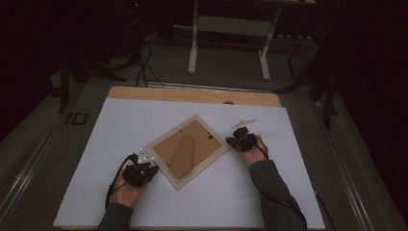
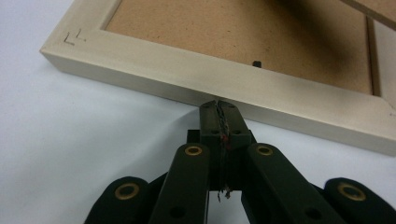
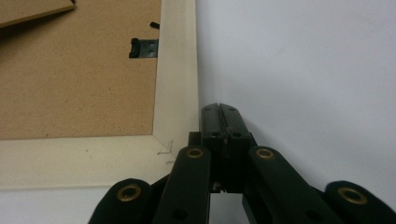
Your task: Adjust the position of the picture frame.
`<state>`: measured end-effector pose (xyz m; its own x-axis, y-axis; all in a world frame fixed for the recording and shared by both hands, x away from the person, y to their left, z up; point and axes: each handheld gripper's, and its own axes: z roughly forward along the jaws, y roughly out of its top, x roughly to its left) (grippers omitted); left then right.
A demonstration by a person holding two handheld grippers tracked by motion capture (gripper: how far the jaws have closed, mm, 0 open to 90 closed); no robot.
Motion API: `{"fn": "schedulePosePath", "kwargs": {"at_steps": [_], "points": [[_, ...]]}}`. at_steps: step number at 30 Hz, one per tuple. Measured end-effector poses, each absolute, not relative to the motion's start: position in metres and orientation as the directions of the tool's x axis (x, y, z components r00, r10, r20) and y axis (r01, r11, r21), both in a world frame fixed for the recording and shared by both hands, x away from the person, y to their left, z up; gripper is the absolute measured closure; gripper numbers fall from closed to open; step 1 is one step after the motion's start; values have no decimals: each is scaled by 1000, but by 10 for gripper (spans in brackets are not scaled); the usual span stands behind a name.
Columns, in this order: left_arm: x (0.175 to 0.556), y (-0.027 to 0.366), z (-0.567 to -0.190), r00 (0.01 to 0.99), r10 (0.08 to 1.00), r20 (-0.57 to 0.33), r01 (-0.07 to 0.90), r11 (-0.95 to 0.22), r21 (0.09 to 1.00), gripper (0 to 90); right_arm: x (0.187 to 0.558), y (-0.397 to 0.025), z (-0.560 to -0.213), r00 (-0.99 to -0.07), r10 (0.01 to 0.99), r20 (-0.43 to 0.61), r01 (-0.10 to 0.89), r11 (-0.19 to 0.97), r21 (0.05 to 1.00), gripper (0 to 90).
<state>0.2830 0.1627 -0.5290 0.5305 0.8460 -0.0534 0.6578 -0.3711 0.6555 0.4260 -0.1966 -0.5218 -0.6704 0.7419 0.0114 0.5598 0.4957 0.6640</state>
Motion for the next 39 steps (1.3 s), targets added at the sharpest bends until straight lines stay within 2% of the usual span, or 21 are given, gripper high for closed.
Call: {"fn": "schedulePosePath", "kwargs": {"at_steps": [10,19,26,29,34,39], "points": [[287,164,-530,514,855,-74,663,-341,666,900,422,-202,-524,-646,760,64,599,453,661,899],[293,166,-532,497,861,-107,672,-304,675,900,417,-203,-523,-653,756,40,591,475,652,898],[296,165,-532,484,869,-103,677,-298,673,900,414,-206,-523,-651,758,45,596,473,649,898],[303,161,-529,482,874,-63,676,-325,661,900,411,-209,-523,-652,756,48,594,471,652,899],[311,165,-531,467,878,-103,689,-288,665,900,406,-213,-524,-652,756,58,594,463,658,898],[317,164,-530,466,879,-96,690,-293,662,900,401,-216,-525,-647,759,70,602,452,658,898]]}}
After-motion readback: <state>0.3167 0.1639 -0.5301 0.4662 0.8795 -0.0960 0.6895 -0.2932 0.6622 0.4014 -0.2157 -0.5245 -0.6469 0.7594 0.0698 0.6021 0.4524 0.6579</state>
